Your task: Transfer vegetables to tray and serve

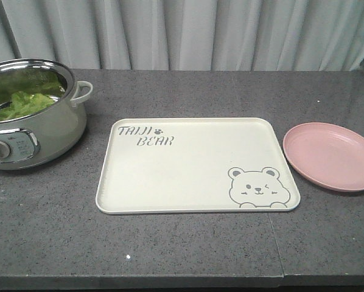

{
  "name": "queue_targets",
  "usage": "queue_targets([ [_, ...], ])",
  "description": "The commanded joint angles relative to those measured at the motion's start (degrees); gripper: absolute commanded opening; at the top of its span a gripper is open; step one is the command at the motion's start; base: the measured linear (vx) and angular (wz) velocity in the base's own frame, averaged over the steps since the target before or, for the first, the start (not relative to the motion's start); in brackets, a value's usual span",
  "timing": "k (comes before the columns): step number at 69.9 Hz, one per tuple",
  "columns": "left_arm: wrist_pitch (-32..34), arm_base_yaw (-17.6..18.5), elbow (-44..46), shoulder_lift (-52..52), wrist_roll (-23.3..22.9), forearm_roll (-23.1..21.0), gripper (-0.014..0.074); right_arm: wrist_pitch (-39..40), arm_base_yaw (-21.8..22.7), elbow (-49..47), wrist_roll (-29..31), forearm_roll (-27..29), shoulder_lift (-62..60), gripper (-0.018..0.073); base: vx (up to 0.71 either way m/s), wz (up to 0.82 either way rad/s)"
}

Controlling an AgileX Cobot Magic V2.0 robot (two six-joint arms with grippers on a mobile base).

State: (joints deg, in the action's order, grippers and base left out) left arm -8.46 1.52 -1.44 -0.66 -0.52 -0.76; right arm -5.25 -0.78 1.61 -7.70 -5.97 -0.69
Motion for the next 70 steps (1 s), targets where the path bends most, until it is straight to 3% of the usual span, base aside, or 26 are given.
queue_targets([
  [1,4.6,-0.1,-1.6,-0.8,-0.4,-0.2,-0.0006,4.4,0.3,0.9,0.0,-0.2,-0.4,-0.0003,0.00,0.00],
  [70,4.6,-0.1,-1.6,-0.8,-0.4,-0.2,-0.0006,4.4,0.3,0.9,0.0,-0.2,-0.4,-0.0003,0.00,0.00],
])
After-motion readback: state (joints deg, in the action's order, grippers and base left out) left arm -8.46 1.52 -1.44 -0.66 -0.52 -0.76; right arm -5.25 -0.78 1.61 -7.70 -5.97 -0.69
